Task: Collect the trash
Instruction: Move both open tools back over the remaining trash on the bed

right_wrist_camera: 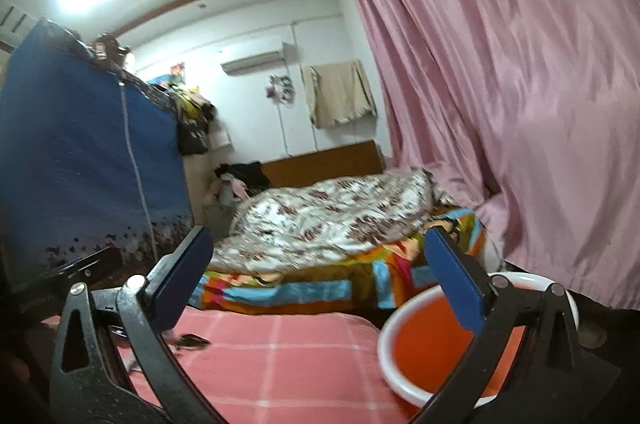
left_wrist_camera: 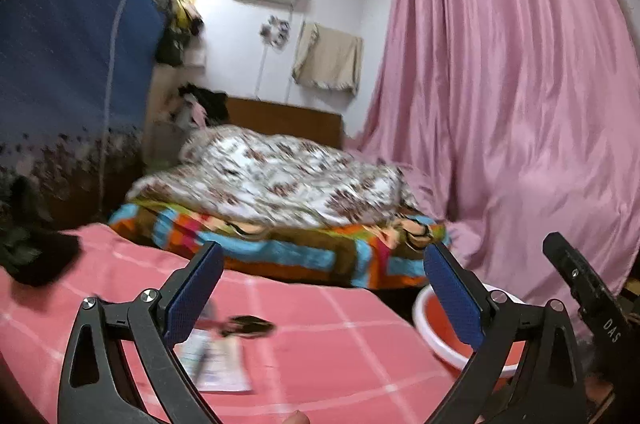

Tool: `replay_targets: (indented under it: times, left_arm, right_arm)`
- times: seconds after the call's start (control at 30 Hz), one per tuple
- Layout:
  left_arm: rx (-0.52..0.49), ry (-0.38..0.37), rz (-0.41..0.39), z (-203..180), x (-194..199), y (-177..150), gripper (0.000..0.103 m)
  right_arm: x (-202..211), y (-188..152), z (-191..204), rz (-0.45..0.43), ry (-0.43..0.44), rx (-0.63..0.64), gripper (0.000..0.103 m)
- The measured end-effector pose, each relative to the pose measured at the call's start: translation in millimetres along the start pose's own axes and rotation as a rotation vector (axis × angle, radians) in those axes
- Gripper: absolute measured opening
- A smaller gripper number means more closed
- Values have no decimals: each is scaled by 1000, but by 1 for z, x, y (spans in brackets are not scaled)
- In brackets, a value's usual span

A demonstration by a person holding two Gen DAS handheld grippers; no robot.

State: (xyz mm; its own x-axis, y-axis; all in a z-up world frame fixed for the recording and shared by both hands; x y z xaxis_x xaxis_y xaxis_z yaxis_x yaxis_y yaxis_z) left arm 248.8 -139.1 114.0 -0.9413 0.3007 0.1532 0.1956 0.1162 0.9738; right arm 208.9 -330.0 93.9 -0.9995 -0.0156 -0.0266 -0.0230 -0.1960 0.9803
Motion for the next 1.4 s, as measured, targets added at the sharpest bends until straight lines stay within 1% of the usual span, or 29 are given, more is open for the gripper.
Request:
replay_targets:
  times: [0.13,0.3,0.5,0.6,0.7,0.77,0.9,1.0,1.07,1.17,1.3,1.33,1.4]
  left_arm:
    - [-23,41,-52,25,31,3,98]
    - [-36,82,-103,53,67,5,98]
    - [-52,127,-155,85,103,3,98]
    - [-65,147,-165,99,115,2,98]
    - [-82,169,-155,114,125,-1,98]
    - [-87,187,-150,123,126,-4,98]
    - [-81,209,-139,140,128,-10,98]
    - [-71,215,-113,155,124,-12,98]
    - [-51,216,-81,165,119,-13,98]
    - [1,223,-19,181,106,-17,98]
    - [81,233,88,199,86,-26,97]
    - [101,236,117,203,80,-29,97]
    - [140,234,171,210,69,-34,97]
  right_arm:
    - [11,0,29,-45,34,15,103]
    - [20,-4,60,-75,66,52,103]
    - [25,-13,87,-87,120,86,103]
    - [22,-19,100,-73,140,110,103]
    - [20,-27,115,-66,160,144,103]
    - [19,-32,124,-63,179,159,103]
    - [12,-44,138,-29,196,193,103]
    - [0,-55,148,25,209,208,103]
    - [-11,-63,154,80,220,213,103]
    - [-30,-76,162,172,238,217,103]
    - [-47,-94,169,280,257,214,103]
    - [-51,-99,171,311,262,218,100]
    - [-59,-110,176,370,277,235,86]
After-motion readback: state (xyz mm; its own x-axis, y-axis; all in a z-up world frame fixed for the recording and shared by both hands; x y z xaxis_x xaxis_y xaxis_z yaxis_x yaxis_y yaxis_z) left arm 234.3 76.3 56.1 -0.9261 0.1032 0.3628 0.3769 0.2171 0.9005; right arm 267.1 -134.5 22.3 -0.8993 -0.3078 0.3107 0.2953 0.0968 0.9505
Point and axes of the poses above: each gripper's, at about its wrist camera, not at the fingertips, and x roughly against the way its jaws point, z to its left, y to its top, the point moved 4 cm from there along -x, roughly the way its jaws point, and after that the axes turned 5 degrees about -y, right-handed, at the moved point
